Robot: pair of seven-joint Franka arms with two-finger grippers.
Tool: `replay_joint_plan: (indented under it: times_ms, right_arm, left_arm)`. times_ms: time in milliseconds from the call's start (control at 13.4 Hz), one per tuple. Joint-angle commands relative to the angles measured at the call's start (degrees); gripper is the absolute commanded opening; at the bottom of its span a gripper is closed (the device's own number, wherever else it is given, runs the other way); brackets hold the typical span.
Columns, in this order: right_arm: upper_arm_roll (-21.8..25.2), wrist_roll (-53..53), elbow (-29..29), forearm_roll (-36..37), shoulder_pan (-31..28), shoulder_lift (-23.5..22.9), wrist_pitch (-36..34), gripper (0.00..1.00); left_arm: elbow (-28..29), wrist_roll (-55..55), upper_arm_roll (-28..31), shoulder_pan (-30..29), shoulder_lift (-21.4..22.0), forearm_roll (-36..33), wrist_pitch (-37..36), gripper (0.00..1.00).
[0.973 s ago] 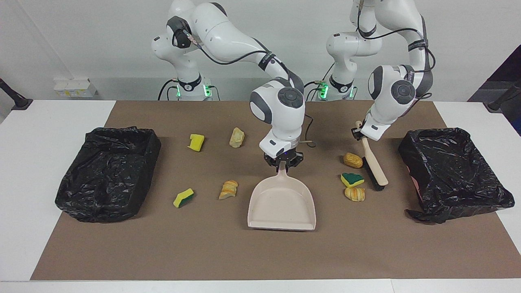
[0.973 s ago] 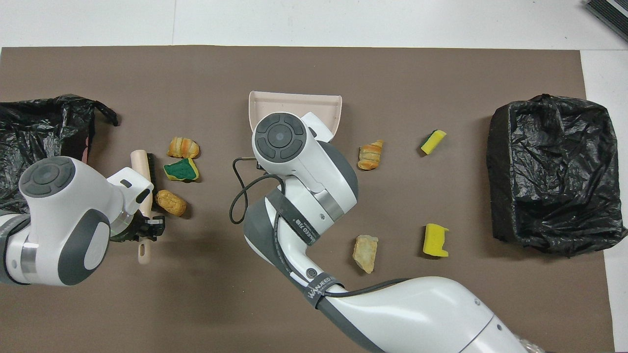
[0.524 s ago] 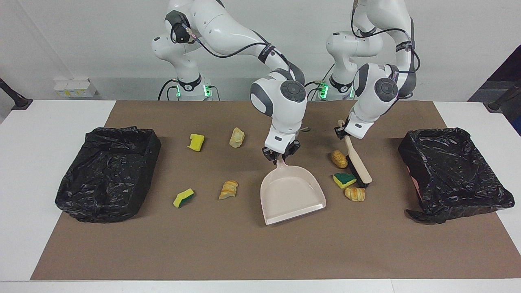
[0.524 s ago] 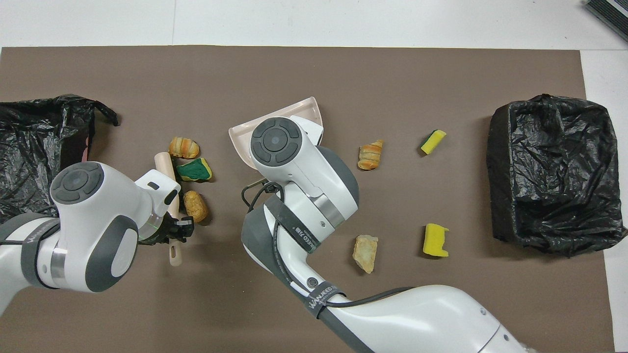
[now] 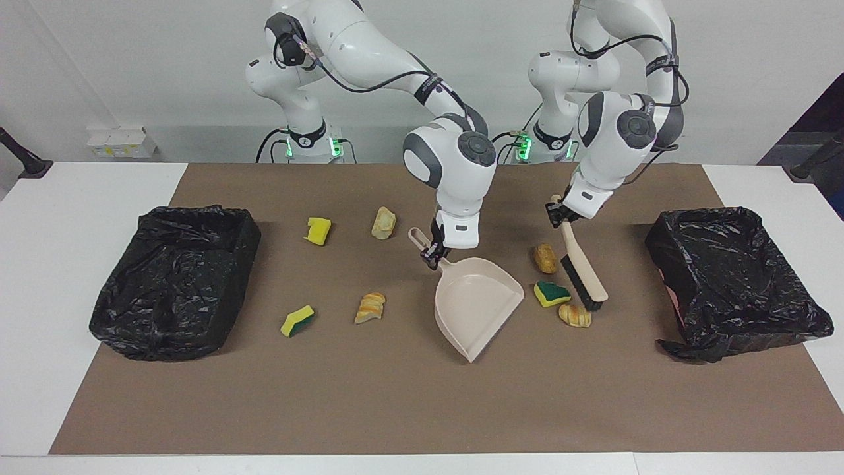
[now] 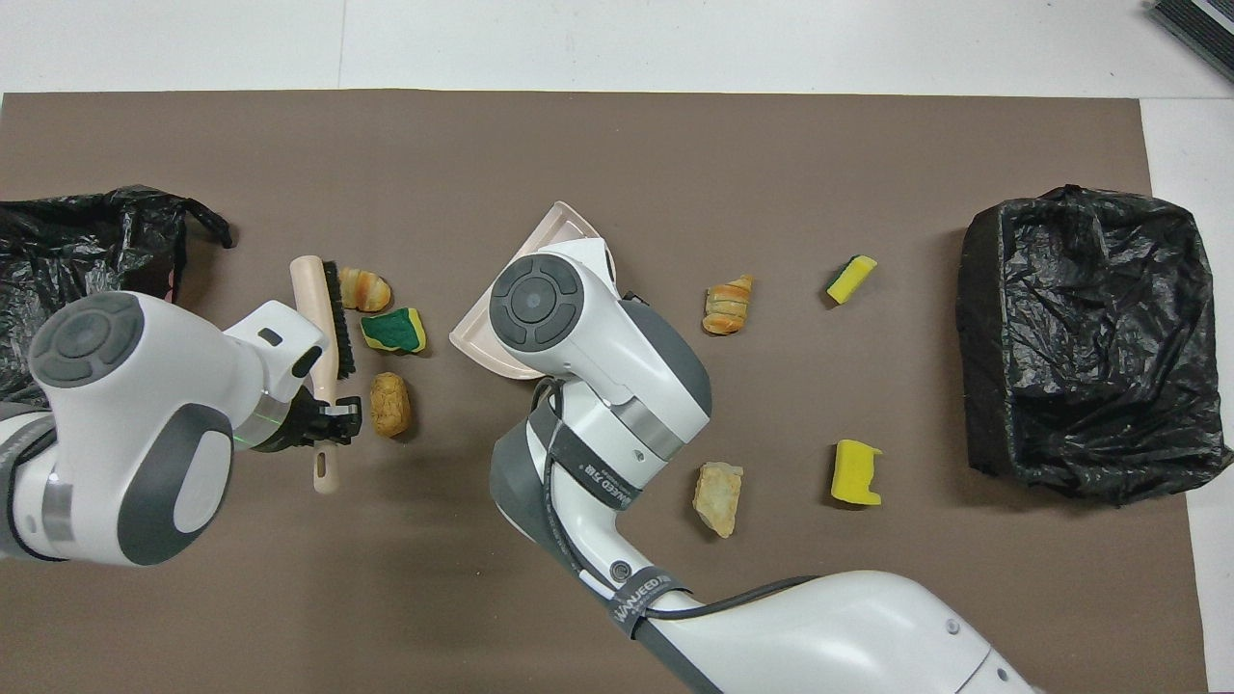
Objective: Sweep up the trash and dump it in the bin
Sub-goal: 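Lower the dustpan near the bread while the left gripper positions the brush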
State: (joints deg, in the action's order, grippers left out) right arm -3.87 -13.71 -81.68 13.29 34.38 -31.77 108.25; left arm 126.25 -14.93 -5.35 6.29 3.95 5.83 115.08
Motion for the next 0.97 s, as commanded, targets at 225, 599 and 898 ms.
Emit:
replay_joint_plan:
  times_ms: [225,599,898]
  right_arm:
    - [-0.18,-23.45,-4.98,4.37,-1.60,3.02,1.00,0.00]
    - [-0.35,-33.56,-7.79,3.59,-1.86,4.16,2.31,0.00]
    - [-0.53,-39.55,-11.31,2.44,-2.83,5.05,6.80,0.00]
  left_arm:
    - [2.85,13.17,-0.10,-5.67,-0.44,-0.20,2.68,0.00]
    - [4.18,12.12,-0.10,-4.97,-3.16,-0.37,8.31,0.00]
    - [1.54,9.67,-0.28,-4.27,-5.01,-7.93,8.93,0.00]
